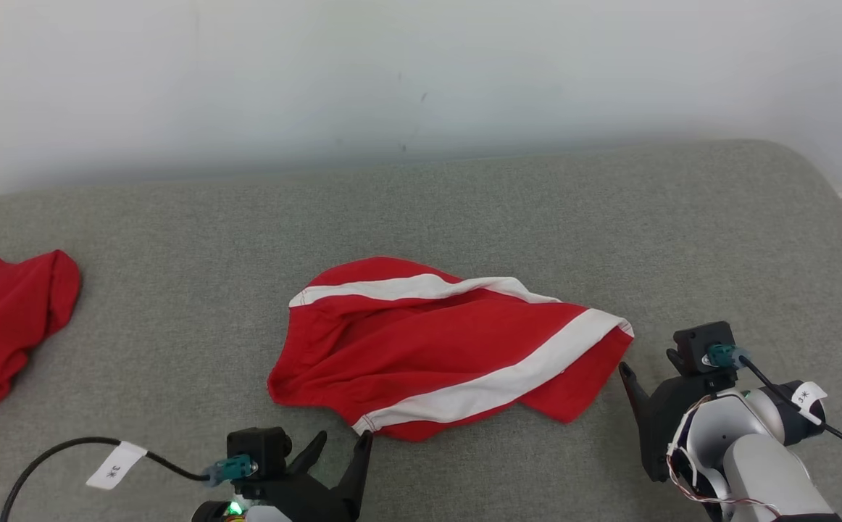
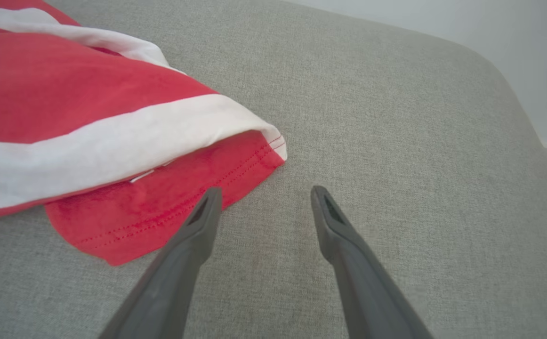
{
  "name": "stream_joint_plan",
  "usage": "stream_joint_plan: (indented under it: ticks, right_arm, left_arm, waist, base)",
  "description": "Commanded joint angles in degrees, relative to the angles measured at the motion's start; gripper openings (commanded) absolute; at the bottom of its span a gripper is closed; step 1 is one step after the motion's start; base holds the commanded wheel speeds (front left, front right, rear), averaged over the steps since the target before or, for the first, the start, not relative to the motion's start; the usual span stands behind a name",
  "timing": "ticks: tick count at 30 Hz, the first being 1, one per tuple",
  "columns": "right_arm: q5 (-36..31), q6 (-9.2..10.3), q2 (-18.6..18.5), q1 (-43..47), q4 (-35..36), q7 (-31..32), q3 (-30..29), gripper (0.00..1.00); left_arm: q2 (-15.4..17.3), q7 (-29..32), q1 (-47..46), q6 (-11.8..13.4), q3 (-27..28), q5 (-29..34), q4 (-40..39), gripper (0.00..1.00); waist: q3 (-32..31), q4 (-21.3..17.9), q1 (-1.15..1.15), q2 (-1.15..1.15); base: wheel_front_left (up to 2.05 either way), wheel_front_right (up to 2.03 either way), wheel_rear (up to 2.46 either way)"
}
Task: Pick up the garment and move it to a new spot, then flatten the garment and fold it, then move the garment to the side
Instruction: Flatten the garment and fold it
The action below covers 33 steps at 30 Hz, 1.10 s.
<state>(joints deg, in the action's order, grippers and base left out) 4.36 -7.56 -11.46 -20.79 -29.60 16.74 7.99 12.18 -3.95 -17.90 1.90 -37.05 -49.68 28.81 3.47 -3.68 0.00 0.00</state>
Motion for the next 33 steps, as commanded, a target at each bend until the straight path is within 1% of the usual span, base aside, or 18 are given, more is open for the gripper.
stream_joint_plan:
  ticks: [1, 4, 6, 7, 8, 9, 10, 11, 13, 14, 15, 16, 17, 18, 19, 20, 27, 33]
  right_arm:
    - [-0.59, 0.15, 0.78, 0.63, 0.61, 0.2, -0.33, 1.0]
    - [-0.86, 0.15, 1.13, 0.5, 1.02, 0.26, -0.55, 1.0]
    - [-0.89, 0.15, 1.23, 0.17, 1.3, 0.2, -0.72, 1.0]
    - [-0.95, 0.15, 1.29, 0.08, 1.39, 0.2, -0.81, 1.0]
    - [-1.02, 0.15, 1.34, 0.03, 1.5, 0.24, -0.86, 1.0]
    - [-1.12, 0.15, 1.4, -0.02, 1.59, 0.32, -0.93, 1.0]
    - [-1.21, 0.15, 1.46, 0.01, 1.64, 0.4, -1.09, 1.0]
    - [-1.28, 0.15, 1.48, 0.1, 1.67, 0.48, -1.25, 1.0]
    - [-1.43, 0.15, 1.54, 0.34, 1.71, 0.66, -1.6, 1.0]
    - [-1.44, 0.15, 1.52, 0.49, 1.68, 0.74, -1.8, 1.0]
    - [-1.49, 0.15, 1.49, 0.63, 1.62, 0.71, -1.98, 1.0]
    - [-1.56, 0.15, 1.47, 0.7, 1.56, 0.8, -2.13, 1.0]
    - [-1.63, 0.15, 1.48, 0.68, 1.49, 0.87, -2.29, 1.0]
    - [-1.72, 0.15, 1.53, 0.54, 1.4, 1.08, -2.44, 1.0]
    - [-1.77, 0.15, 1.62, 0.34, 1.28, 1.24, -2.6, 1.0]
    - [-1.84, 0.15, 1.72, 0.14, 1.16, 1.22, -2.71, 1.0]
    - [-1.83, 0.15, 1.63, -1.75, -0.67, 1.31, -2.94, 1.0]
    - [-1.87, 0.15, 1.63, -2.89, -2.45, 0.54, -3.68, 1.0]
  left_arm:
    - [-0.35, -0.54, -1.53, -0.29, -0.75, 1.23, 1.63, 1.0]
    - [-0.84, -1.12, -2.66, -0.37, -0.98, 1.87, 3.01, 1.0]
    - [-1.27, -1.47, -3.71, -0.87, -1.2, 2.16, 4.44, 1.0]
    - [-1.45, -1.55, -4.13, -0.95, -1.33, 2.28, 5.17, 0.67]
    - [-1.57, -1.47, -4.46, -1.29, -1.44, 2.33, 5.78, 0.48]
    - [-1.64, -1.38, -4.81, -1.43, -1.59, 2.37, 6.31, 0.25]
    - [-1.67, -1.39, -5.11, -1.8, -1.65, 2.36, 6.81, 0.12]
    - [-1.67, -1.46, -5.29, -1.93, -1.7, 2.3, 7.27, 0.07]
    - [-1.76, -1.59, -5.47, -2.4, -1.78, 2.18, 8.18, 0.13]
    - [-1.81, -1.59, -5.46, -2.4, -1.86, 2.06, 8.53, 0.21]
    - [-1.89, -1.43, -5.47, -2.65, -2.0, 1.95, 8.86, 0.22]
    - [-1.96, -1.26, -5.45, -2.94, -2.1, 1.79, 9.14, 0.22]
    - [-2.04, -1.16, -5.45, -3.08, -2.19, 1.71, 9.39, 0.19]
    - [-2.1, -1.12, -5.51, -3.35, -2.25, 1.54, 9.64, 0.08]
    - [-2.21, -1.14, -5.56, -3.33, -2.25, 1.42, 9.82, 0.02]
    - [-2.31, -1.13, -5.63, -3.62, -2.27, 1.28, 9.99, 0.0]
    - [-2.33, -0.84, -6.39, -4.8, -2.34, 0.59, 10.62, 0.0]
    - [-1.98, -0.86, -6.64, -5.03, -2.57, 0.52, 10.86, 0.0]
  waist:
    - [0.56, -0.61, 0.0, 0.0]
    - [0.98, -1.02, 0.0, 0.0]
    - [1.37, -1.29, 0.0, 0.0]
    - [1.46, -1.38, 0.0, 0.0]
    - [1.54, -1.47, 0.0, 0.0]
    - [1.62, -1.53, 0.0, 0.0]
    - [1.68, -1.56, 0.0, 0.0]
    - [1.71, -1.56, 0.0, 0.0]
    - [1.66, -1.49, 0.0, 0.0]
    - [1.59, -1.39, 0.0, 0.0]
    - [1.52, -1.27, 0.0, 0.0]
    - [1.42, -1.14, 0.0, 0.0]
    - [1.34, -1.02, 0.0, 0.0]
    - [1.27, -0.9, 0.0, 0.0]
    - [1.18, -0.78, 0.0, 0.0]
    - [1.1, -0.69, 0.0, 0.0]
    - [0.88, -0.08, 0.0, 0.0]
    - [0.42, 0.76, 0.0, 0.0]
  base:
    - [0.0, 0.0, 0.0]
    - [0.0, 0.0, 0.0]
    - [0.0, 0.0, 0.0]
    - [0.0, 0.0, 0.0]
    - [0.0, 0.0, 0.0]
    - [0.0, 0.0, 0.0]
    - [0.0, 0.0, 0.0]
    - [0.0, 0.0, 0.0]
    - [0.0, 0.0, 0.0]
    - [0.0, 0.0, 0.0]
    - [0.0, 0.0, 0.0]
    - [0.0, 0.0, 0.0]
    - [0.0, 0.0, 0.0]
    - [0.0, 0.0, 0.0]
    - [0.0, 0.0, 0.0]
    - [0.0, 0.0, 0.0]
    - [0.0, 0.0, 0.0]
    - [0.0, 0.0, 0.0]
